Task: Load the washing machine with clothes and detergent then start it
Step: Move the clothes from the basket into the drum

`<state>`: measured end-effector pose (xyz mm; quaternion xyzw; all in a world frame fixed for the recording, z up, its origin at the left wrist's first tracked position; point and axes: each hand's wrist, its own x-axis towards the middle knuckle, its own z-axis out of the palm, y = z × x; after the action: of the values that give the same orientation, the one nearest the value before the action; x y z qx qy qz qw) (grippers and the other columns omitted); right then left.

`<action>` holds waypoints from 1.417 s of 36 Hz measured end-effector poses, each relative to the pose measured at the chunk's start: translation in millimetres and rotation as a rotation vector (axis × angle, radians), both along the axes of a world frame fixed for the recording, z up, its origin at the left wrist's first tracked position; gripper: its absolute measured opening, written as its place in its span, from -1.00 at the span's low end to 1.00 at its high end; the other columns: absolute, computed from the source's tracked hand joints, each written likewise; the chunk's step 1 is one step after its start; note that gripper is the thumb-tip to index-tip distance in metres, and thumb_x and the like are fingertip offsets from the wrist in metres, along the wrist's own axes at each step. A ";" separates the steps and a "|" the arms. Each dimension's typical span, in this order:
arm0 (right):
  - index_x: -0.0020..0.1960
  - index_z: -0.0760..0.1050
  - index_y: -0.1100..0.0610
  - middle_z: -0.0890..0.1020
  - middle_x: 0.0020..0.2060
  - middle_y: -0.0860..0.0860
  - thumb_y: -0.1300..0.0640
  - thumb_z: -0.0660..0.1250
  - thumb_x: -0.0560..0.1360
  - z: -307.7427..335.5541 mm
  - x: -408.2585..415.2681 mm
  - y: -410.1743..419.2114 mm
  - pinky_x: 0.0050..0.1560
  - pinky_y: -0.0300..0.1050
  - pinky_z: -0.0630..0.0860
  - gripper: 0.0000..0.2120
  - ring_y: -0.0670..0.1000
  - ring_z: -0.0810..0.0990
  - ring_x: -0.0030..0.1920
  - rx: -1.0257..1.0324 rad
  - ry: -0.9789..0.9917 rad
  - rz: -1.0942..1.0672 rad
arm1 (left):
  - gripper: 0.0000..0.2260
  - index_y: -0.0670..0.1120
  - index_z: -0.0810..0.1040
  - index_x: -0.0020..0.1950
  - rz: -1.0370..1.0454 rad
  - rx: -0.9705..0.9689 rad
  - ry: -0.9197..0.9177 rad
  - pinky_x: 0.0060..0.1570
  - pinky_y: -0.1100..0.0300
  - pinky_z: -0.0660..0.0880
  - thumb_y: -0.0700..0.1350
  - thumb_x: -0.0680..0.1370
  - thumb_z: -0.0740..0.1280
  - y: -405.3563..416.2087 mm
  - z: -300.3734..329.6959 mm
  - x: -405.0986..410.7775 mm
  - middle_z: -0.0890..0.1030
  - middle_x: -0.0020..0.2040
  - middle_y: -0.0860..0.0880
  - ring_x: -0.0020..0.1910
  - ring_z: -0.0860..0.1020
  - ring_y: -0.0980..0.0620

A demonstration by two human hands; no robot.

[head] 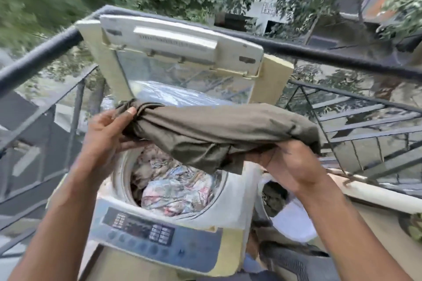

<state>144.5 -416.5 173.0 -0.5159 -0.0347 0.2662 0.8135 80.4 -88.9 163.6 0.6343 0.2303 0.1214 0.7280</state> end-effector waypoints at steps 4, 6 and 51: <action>0.31 0.61 0.24 0.66 0.24 0.26 0.11 0.33 0.52 -5.3 -1.3 49.9 0.26 0.36 0.57 -0.60 0.29 0.64 0.24 -0.035 0.013 0.075 | -0.89 -0.11 0.67 0.09 0.118 0.108 -0.073 -0.26 0.00 0.72 -0.18 0.68 0.33 34.9 1.7 -15.2 0.74 -0.21 0.05 -0.25 0.70 0.08; 0.18 0.69 0.16 0.69 0.15 0.25 0.15 0.26 0.55 -15.5 -1.2 70.8 0.25 0.37 0.55 -0.70 0.27 0.66 0.16 -0.079 0.040 0.129 | -0.85 -0.15 0.64 0.21 0.146 0.158 -0.057 -0.28 0.06 0.71 -0.20 0.68 0.33 45.9 -4.1 -19.0 0.74 -0.20 0.06 -0.26 0.70 0.09; 0.00 0.65 -0.15 0.73 -0.16 -0.15 0.09 0.33 0.61 -175.8 -18.1 -75.1 0.06 0.10 0.66 -0.83 -0.07 0.72 -0.10 -0.932 -0.078 -0.121 | -0.85 0.11 0.57 0.01 -1.002 1.170 0.333 -0.11 0.08 0.59 0.13 0.64 0.27 -170.9 -116.6 74.8 0.70 -0.10 0.10 -0.14 0.65 0.03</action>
<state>126.4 -491.6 -2.8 -0.8368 0.0882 0.1861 0.5073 155.2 -259.8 47.0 0.9525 -0.0783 -0.2164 0.1997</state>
